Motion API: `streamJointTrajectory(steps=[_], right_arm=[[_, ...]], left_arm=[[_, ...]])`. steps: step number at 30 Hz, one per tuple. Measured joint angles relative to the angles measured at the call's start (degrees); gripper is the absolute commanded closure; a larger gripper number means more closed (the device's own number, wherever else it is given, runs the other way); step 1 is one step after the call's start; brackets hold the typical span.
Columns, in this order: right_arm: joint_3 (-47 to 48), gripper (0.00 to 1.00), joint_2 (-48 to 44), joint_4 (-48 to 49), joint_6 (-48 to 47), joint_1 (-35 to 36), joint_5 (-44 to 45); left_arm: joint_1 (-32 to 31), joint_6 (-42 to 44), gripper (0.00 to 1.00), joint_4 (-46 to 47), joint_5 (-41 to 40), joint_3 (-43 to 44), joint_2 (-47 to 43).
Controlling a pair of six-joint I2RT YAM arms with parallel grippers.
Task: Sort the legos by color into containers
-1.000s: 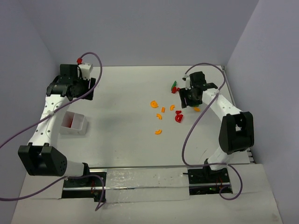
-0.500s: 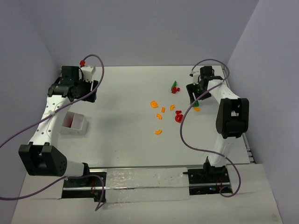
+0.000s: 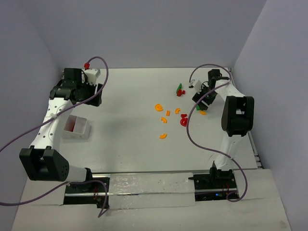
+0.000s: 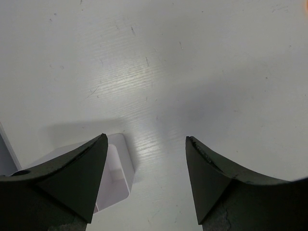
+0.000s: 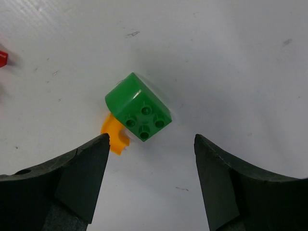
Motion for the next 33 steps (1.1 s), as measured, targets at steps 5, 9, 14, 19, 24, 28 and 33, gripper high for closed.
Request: streamJointTrajectory(steps=[5, 9, 14, 19, 24, 28, 33], right_arm=[[0.42, 0.28, 0.18, -1.64, -5.02, -0.32, -2.0], [1.81, 0.34, 1.06, -2.03, -6.83, -0.32, -3.02], [2.8, 0.38, 2.8, -2.04, -7.83, -0.34, -3.37], [2.82, 0.38, 3.57, -2.27, -8.58, -0.32, -3.64], [2.82, 0.38, 3.64, -2.3, -9.12, -0.32, -3.74], [2.88, 0.38, 3.75, -2.45, -9.61, -0.32, -3.88], [3.82, 0.38, 4.44, -3.49, -10.38, -0.32, -4.23]], left_arm=[[0.0, -0.02, 0.25, -0.34, 0.02, 0.07, 0.59], [0.0, -0.04, 0.25, -0.6, 0.02, 0.07, 1.31], [0.0, -0.04, 0.24, -0.74, 0.0, 0.07, 1.78], [0.0, -0.07, 0.24, -0.74, 0.0, 0.09, 1.8], [0.0, -0.07, 0.24, -0.76, 0.0, 0.09, 2.02], [0.0, -0.09, 0.24, -0.77, 0.0, 0.09, 2.25], [0.0, -0.25, 0.24, -0.99, 0.01, 0.5, 2.61]])
